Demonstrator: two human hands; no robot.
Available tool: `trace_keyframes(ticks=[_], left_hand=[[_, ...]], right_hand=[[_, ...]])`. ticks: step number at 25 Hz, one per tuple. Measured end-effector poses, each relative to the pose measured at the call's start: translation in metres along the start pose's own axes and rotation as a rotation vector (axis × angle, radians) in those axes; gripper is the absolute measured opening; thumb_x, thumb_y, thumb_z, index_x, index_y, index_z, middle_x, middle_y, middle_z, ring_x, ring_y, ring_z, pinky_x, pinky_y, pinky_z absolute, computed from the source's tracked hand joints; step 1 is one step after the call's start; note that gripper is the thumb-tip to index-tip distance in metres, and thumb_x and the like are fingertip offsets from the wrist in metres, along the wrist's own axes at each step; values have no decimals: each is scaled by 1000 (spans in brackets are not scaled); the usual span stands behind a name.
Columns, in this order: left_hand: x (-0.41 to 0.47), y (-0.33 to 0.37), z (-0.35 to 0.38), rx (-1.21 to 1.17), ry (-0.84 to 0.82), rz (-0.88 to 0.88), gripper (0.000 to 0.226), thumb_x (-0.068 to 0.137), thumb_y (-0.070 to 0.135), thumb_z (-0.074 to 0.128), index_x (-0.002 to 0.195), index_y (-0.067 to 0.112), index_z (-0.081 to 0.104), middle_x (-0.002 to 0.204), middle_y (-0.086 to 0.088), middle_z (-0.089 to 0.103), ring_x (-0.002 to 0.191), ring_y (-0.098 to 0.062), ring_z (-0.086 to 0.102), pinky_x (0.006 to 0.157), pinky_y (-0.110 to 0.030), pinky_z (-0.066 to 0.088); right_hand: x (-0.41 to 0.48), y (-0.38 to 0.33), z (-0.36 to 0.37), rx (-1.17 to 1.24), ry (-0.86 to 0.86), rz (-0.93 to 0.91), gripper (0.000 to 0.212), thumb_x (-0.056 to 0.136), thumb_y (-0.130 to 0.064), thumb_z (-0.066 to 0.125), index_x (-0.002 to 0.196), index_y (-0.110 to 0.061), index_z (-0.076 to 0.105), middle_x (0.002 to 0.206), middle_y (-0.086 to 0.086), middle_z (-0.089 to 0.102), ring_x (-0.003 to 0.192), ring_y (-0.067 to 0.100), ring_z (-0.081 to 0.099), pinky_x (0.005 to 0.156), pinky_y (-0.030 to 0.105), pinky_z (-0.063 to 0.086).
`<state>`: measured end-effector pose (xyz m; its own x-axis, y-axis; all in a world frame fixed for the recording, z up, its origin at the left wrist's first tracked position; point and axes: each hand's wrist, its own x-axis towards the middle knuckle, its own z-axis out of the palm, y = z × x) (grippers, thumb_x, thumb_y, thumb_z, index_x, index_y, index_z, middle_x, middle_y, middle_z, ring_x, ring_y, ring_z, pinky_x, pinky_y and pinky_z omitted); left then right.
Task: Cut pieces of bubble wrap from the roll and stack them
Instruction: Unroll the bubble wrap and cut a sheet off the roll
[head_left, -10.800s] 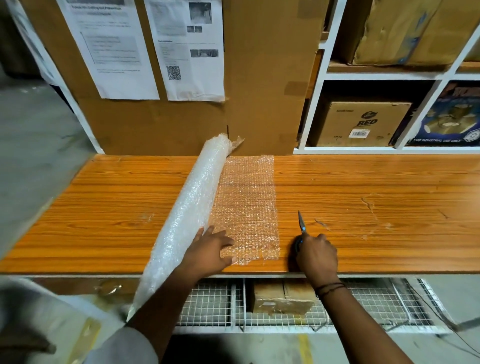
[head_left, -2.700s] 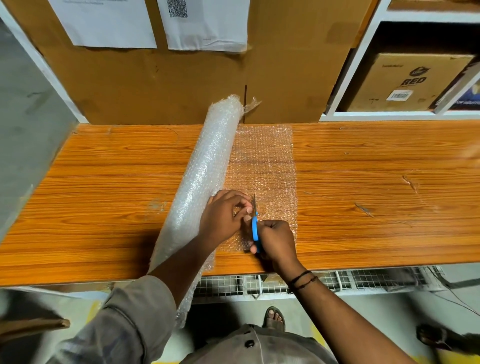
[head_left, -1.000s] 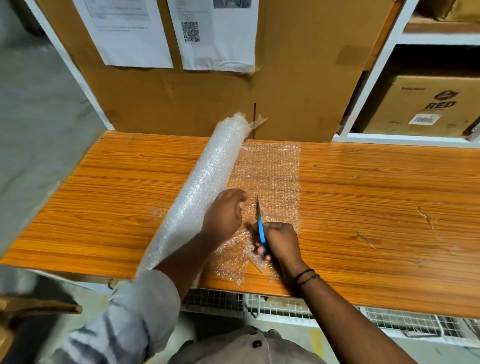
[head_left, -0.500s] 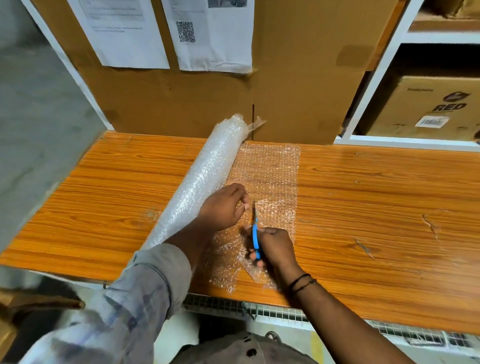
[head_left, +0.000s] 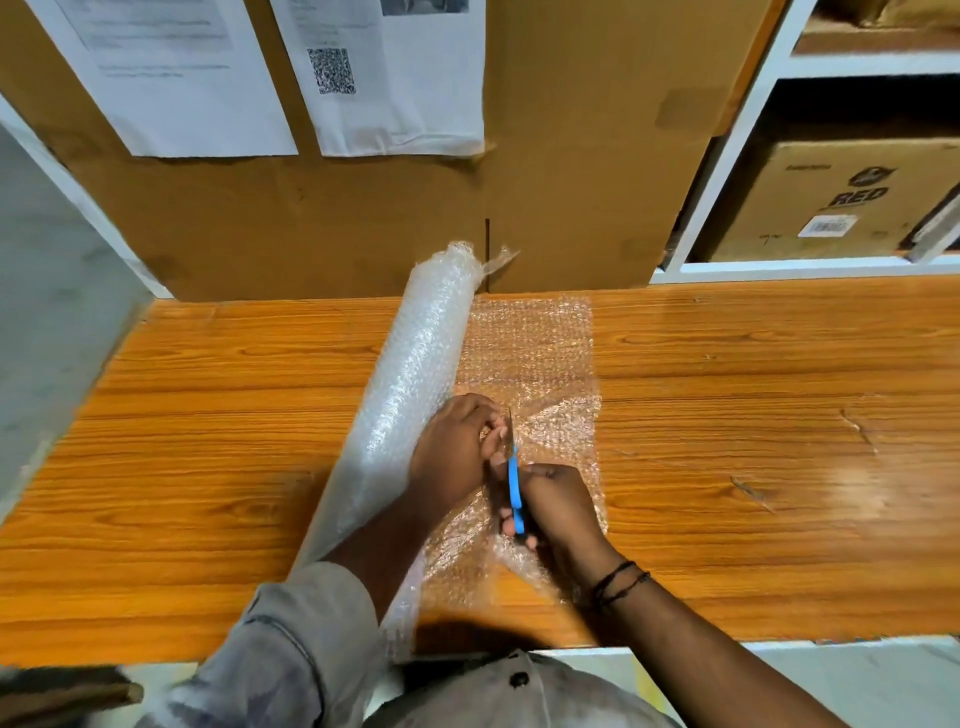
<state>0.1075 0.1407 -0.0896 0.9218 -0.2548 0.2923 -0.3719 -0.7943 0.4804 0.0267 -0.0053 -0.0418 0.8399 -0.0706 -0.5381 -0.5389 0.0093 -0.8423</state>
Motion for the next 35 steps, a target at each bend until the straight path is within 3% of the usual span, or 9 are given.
trace_keyframes(ticks=[7,14,19,21,23,27,35], left_hand=[[1,-8,4,-77,22,-2,18,94,21,64,110,18,72,117,7,66,110,-16,58,90,-34,52],[2,-9,4,-118,23,-27,16,88,23,68,104,23,70,115,11,63,105,-13,58,85,-30,51],[1,-9,3,-139,11,-5,20,93,26,55,107,21,68,115,8,63,105,-15,58,84,-34,52],[1,-8,3,-132,8,-22,24,95,24,59,116,21,69,121,7,63,112,-15,57,89,-32,51],[2,-8,4,-106,-2,-35,29,94,24,66,122,20,69,126,6,62,118,-15,55,95,-32,50],[3,-7,3,-84,-22,-76,25,91,19,71,116,21,70,125,8,62,119,-14,54,93,-31,50],[3,-2,-2,-159,50,-93,16,94,11,62,106,20,67,112,8,63,104,-13,57,81,-26,45]], right_hand=[[6,1,10,-40,80,-66,53,89,-43,77,81,9,69,61,18,69,38,21,55,40,24,29],[7,-13,14,66,74,-51,68,76,-52,79,82,14,64,64,24,65,43,23,51,42,26,26],[4,-19,11,-94,136,-75,49,91,-37,78,78,10,71,55,14,66,36,19,54,46,24,39],[5,-19,10,-106,145,-66,45,91,-34,79,80,9,72,59,15,68,38,19,58,51,28,42],[6,-21,9,-95,156,-41,45,90,-34,80,83,11,72,59,16,68,37,18,57,45,23,38],[8,-30,9,-110,145,-20,49,92,-34,75,88,15,71,59,16,68,38,18,55,37,18,30],[20,-42,18,-120,139,-50,47,91,-40,74,78,6,74,62,19,70,43,26,61,44,26,39]])
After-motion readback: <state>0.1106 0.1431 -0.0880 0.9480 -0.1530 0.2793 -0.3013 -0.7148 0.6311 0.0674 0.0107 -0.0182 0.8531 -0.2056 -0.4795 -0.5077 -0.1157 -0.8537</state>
